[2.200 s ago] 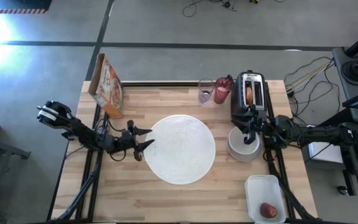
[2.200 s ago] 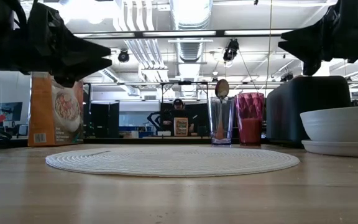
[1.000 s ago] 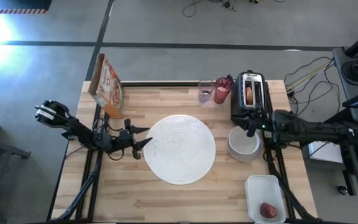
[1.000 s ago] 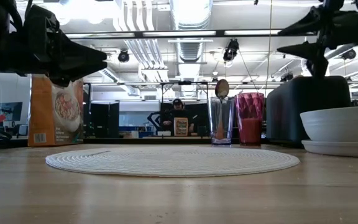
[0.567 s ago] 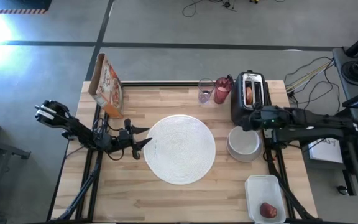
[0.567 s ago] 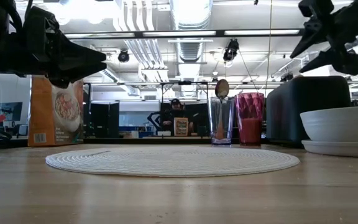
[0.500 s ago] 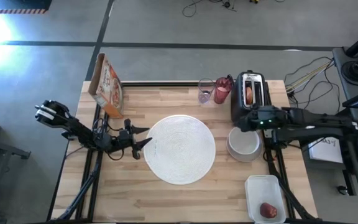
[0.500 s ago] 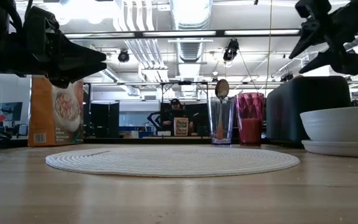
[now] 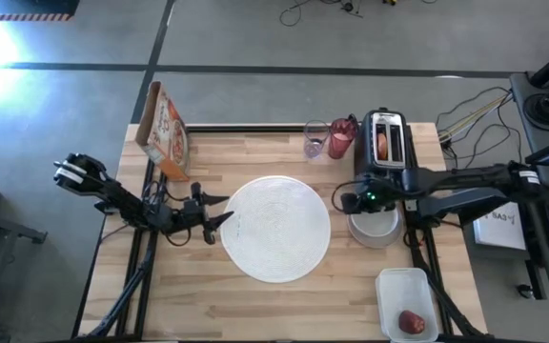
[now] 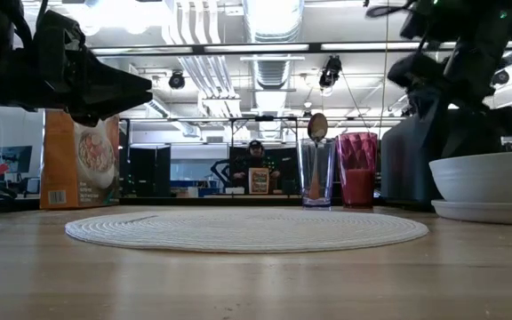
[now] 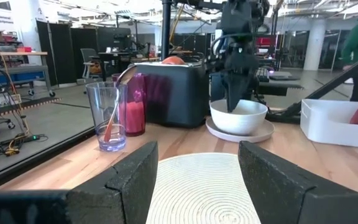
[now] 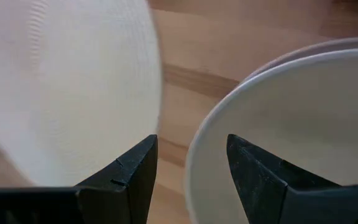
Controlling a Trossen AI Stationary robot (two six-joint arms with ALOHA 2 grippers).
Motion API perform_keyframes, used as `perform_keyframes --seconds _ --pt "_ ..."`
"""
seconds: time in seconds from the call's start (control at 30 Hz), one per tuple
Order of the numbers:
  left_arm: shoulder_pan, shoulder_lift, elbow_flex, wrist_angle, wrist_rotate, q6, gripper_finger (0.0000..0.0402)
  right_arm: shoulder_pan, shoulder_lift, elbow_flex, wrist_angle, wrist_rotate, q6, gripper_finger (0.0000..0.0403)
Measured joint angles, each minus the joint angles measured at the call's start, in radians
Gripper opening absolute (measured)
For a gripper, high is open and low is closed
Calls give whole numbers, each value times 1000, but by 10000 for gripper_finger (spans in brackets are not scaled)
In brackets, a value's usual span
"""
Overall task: Arrange a breakfast setting
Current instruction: Put the white bowl on the left of the white table mat
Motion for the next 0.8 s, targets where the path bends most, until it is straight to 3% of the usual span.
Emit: perform_keyframes --seconds 0.8 --pt "0 1 -1 -34 1 5 208 62 137 -1 3 -29 88 181"
